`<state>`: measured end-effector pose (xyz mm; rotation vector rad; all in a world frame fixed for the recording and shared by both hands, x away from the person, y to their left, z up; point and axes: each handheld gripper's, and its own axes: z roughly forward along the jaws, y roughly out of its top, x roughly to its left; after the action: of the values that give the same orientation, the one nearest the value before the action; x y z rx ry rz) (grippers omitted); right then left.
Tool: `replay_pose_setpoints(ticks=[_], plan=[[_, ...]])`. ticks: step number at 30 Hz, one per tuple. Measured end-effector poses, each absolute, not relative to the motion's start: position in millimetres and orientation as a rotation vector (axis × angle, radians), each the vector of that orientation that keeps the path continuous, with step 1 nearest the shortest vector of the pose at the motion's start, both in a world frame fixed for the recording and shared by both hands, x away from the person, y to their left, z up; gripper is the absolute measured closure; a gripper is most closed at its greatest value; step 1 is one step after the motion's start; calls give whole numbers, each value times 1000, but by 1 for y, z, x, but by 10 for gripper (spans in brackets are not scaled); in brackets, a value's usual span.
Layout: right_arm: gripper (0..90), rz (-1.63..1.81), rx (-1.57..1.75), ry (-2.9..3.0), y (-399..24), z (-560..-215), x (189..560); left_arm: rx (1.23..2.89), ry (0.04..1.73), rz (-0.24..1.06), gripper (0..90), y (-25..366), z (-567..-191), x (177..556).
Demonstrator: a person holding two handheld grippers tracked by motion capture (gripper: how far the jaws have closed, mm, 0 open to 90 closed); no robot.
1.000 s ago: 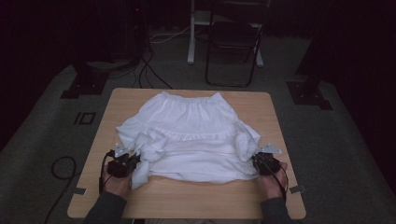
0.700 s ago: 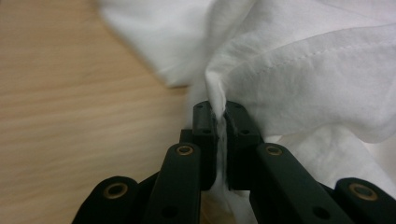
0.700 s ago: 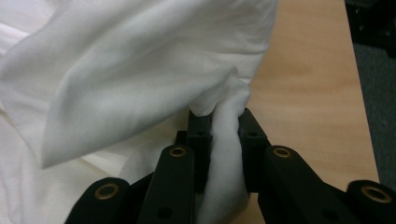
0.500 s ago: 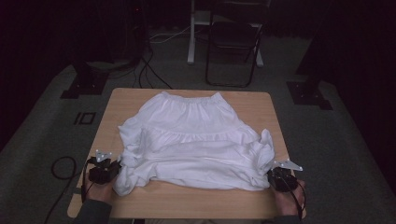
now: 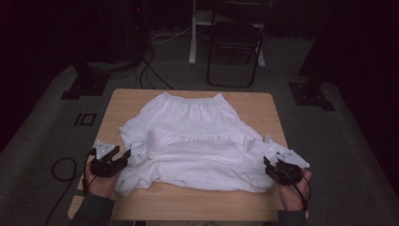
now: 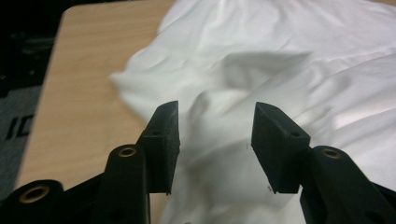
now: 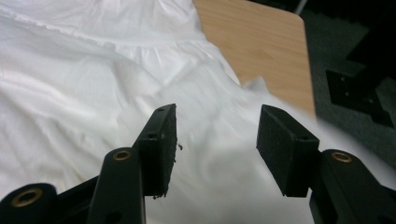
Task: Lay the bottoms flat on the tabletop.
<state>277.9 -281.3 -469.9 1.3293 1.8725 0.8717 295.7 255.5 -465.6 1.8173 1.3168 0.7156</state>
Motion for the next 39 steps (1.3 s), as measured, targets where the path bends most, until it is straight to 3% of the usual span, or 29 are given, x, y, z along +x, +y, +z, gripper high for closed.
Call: replay_pose_setpoints(ticks=[9, 12, 16, 18, 24, 39], plan=[[479, 794, 1375, 1949, -267, -506, 328, 2005, 1303, 725, 413, 212, -498, 337], [525, 733, 1423, 1973, -271, -523, 336, 2028, 1365, 719, 508, 217, -510, 345], [580, 692, 1484, 2001, -278, -539, 337, 2018, 1436, 742, 766, 229, -517, 344], [599, 716, 1489, 1985, -281, -541, 335, 2036, 1454, 766, 810, 234, -520, 341], [656, 707, 1493, 1974, -283, -541, 330, 2083, 1502, 827, 828, 255, -530, 327], [676, 716, 1523, 1959, -298, -541, 316, 2048, 1692, 880, 829, 310, -534, 286]])
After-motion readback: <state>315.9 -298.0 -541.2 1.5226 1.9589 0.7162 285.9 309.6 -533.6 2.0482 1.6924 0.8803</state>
